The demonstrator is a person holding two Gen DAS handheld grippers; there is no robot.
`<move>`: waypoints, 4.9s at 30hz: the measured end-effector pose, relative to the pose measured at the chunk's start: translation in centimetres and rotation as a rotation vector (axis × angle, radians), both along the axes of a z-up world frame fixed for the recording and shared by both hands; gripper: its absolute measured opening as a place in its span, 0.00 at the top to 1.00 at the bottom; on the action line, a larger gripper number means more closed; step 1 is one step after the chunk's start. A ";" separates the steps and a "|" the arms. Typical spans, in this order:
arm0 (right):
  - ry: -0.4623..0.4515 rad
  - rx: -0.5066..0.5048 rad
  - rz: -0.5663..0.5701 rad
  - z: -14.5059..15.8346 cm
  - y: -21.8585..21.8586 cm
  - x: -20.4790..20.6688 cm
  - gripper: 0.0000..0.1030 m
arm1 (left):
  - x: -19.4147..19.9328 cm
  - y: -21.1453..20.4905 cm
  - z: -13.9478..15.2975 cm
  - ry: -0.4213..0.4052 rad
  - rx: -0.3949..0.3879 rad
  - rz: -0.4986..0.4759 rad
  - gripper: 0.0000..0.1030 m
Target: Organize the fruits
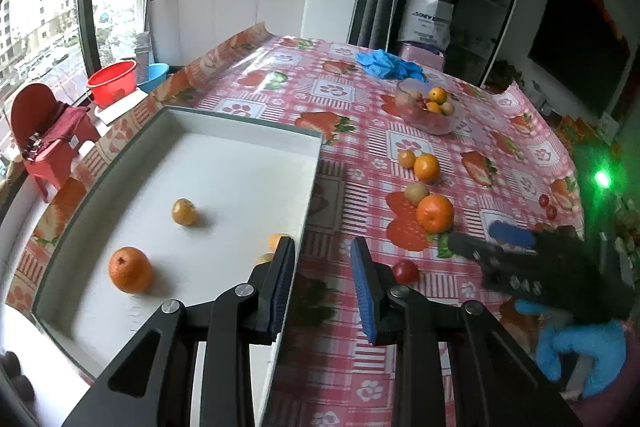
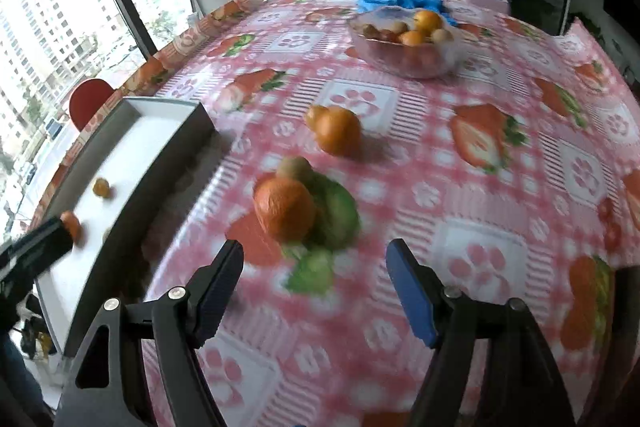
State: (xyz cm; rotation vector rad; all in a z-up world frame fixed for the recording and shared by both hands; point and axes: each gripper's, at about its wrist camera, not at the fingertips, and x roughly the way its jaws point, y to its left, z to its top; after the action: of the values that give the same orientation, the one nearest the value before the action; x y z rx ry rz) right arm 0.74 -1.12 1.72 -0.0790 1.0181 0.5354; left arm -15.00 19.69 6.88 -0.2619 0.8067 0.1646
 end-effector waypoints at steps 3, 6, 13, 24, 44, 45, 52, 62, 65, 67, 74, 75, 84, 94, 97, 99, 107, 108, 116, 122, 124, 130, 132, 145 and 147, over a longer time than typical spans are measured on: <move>0.008 -0.012 0.022 -0.6 1.8 0.8 0.33 | 0.1 0.5 -0.2 0.010 -0.002 0.004 0.70; 0.037 -0.021 0.045 -1.4 2.9 1.1 0.65 | 0.4 -0.2 -0.7 0.021 0.022 -0.020 0.70; 0.062 0.024 0.005 -0.5 -0.1 1.3 0.65 | 1.8 -3.1 -1.7 0.048 0.048 -0.095 0.70; 0.052 0.078 -0.026 1.8 -4.2 1.1 0.65 | 6.5 -6.9 -4.6 0.111 0.051 -0.152 0.69; 0.061 0.128 -0.029 2.4 -5.6 0.2 0.65 | 7.2 -8.2 -6.2 0.152 0.053 -0.183 0.79; 0.058 0.129 -0.023 2.7 -5.5 0.1 0.65 | 7.1 -8.0 -6.1 0.152 0.035 -0.185 0.79; 0.035 0.151 0.037 5.1 -2.7 -0.1 0.65 | 5.3 -5.1 -3.4 0.100 -0.033 -0.133 0.79; 0.053 0.167 0.195 5.9 5.7 -2.2 0.65 | 2.6 2.1 0.5 0.014 -0.004 0.039 0.79; 0.066 0.156 0.245 5.3 8.6 -3.2 0.65 | 1.7 3.9 -0.2 0.035 0.014 0.092 0.79; 0.077 0.145 0.275 4.9 10.4 -3.7 0.65 | 1.1 5.0 -0.8 0.050 0.030 0.121 0.79; 0.121 0.099 0.340 3.2 14.5 -4.4 0.64 | -0.4 7.4 -2.3 0.073 0.045 0.179 0.79; 0.132 0.095 0.345 2.9 14.8 -4.4 0.64 | -0.5 7.6 -2.5 0.076 0.043 0.183 0.79; 0.126 0.109 0.312 3.8 13.4 -3.8 0.20 | -2.1 7.8 -2.5 0.056 0.077 0.249 0.10; 0.108 0.195 0.072 6.2 2.8 0.3 0.00 | -0.6 5.1 0.3 0.042 0.027 0.175 0.10; 0.101 0.229 -0.008 6.9 -1.0 1.3 0.00 | 0.3 2.8 1.6 0.024 0.033 0.128 0.10; 0.098 0.253 -0.068 7.3 -3.9 2.1 0.00 | 1.0 1.1 2.2 0.017 0.029 0.090 0.10; 0.089 0.348 -0.391 6.2 -16.9 5.2 0.00 | 4.2 -6.3 3.6 0.017 -0.013 -0.091 0.10; 0.102 0.361 -0.431 5.6 -18.4 5.8 0.00 | 4.5 -7.0 3.6 0.021 -0.008 -0.105 0.10; 0.160 0.342 -0.560 0.6 -22.7 9.3 0.00 | 5.6 -8.9 3.1 0.048 -0.010 -0.124 0.10; 0.123 0.306 -0.477 0.1 -21.4 10.1 0.00 | 6.2 -8.3 1.2 0.104 0.001 -0.094 0.10; 0.163 0.365 -0.404 0.2 -20.4 9.2 0.00 | 6.2 -7.9 0.8 0.114 0.002 -0.081 0.10; 0.199 0.579 -0.380 1.4 -21.7 6.0 0.00 | 6.4 -7.7 -0.8 0.142 0.012 -0.070 0.10; 0.147 0.601 -0.428 2.5 -23.4 5.9 0.00 | 6.5 -7.8 -1.4 0.148 0.035 -0.071 0.10; 0.116 0.520 -0.482 -0.5 -23.4 10.6 0.00 | 6.4 -8.2 -6.6 0.222 0.086 -0.082 0.10; 0.120 0.543 -0.425 -0.3 -22.5 10.2 0.00 | 6.2 -8.2 -6.7 0.211 0.092 -0.083 0.10</move>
State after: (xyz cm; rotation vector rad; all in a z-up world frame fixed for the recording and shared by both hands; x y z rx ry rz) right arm 10.95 -23.61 1.43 0.6444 0.9400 0.4114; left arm -8.76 11.53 0.21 -0.1246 1.0149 0.1522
